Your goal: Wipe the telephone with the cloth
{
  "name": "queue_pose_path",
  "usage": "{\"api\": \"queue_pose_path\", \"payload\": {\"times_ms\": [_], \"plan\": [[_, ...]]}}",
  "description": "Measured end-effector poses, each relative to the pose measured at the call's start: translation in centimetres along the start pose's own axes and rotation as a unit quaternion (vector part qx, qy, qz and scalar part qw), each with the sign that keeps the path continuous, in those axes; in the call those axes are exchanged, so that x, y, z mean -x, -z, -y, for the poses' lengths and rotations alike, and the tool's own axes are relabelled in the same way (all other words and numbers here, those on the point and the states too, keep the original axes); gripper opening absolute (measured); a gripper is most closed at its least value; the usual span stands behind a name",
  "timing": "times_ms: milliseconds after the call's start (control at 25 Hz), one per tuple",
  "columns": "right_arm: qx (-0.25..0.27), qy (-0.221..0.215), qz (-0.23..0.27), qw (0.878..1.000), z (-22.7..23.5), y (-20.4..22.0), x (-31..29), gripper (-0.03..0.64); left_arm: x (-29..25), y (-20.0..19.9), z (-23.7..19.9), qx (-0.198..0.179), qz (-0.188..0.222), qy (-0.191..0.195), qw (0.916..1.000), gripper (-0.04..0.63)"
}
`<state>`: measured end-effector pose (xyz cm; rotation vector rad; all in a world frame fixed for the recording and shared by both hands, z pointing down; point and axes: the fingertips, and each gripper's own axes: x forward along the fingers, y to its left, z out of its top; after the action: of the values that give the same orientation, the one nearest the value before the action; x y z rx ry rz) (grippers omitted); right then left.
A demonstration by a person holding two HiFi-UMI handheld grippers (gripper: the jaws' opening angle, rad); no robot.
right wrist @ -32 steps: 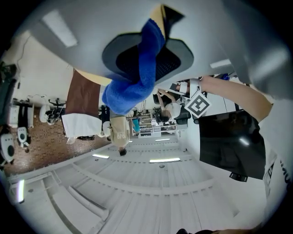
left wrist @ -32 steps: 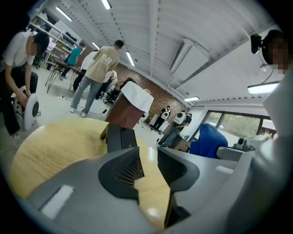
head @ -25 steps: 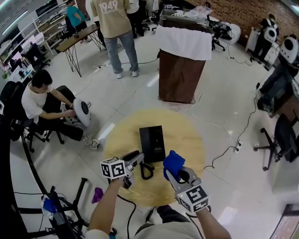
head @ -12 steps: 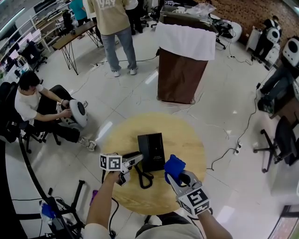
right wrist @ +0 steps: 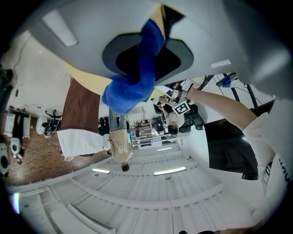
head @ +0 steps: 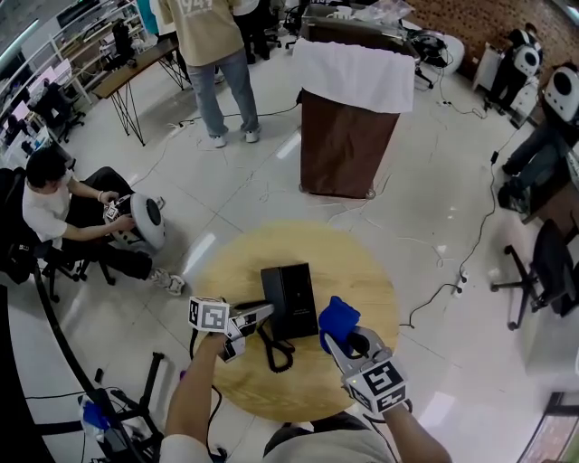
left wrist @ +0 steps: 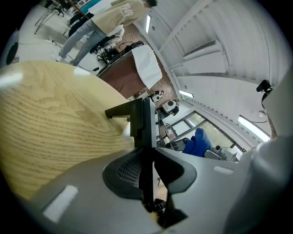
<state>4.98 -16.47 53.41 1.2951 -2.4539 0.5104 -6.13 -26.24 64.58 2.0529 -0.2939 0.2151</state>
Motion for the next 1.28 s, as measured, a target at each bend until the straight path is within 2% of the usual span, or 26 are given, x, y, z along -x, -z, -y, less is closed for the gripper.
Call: {"api": "queue_pose_path", "payload": {"times_ms": [400, 720, 1040, 1280], "plan": [[0.003, -0.011, 0.004, 1.0, -0.5, -0.4, -0.4, 0.061, 0.3, 0.0, 1.0, 0.012, 0.004, 0.01, 0.9999, 0.067], [0.003, -0.01, 0.008, 1.0, -0.7, -0.5, -0.2, 0.061, 1.3, -0.3, 1.1, 0.015, 0.028, 0.012, 0.9994, 0.066], [0.015, -0.032, 0.027, 0.999, -2.5, -1.9, -0.6, 0.061, 3.0, -1.9, 4.4, -0.014, 0.077, 0.016, 0.9968, 0.064], [0.033, -0.048, 0.048, 0.997, -4.4, -3.3, -0.3, 0.061, 3.8, -2.9, 9.4, -0.042, 0.113, 0.033, 0.9922, 0.064]]}}
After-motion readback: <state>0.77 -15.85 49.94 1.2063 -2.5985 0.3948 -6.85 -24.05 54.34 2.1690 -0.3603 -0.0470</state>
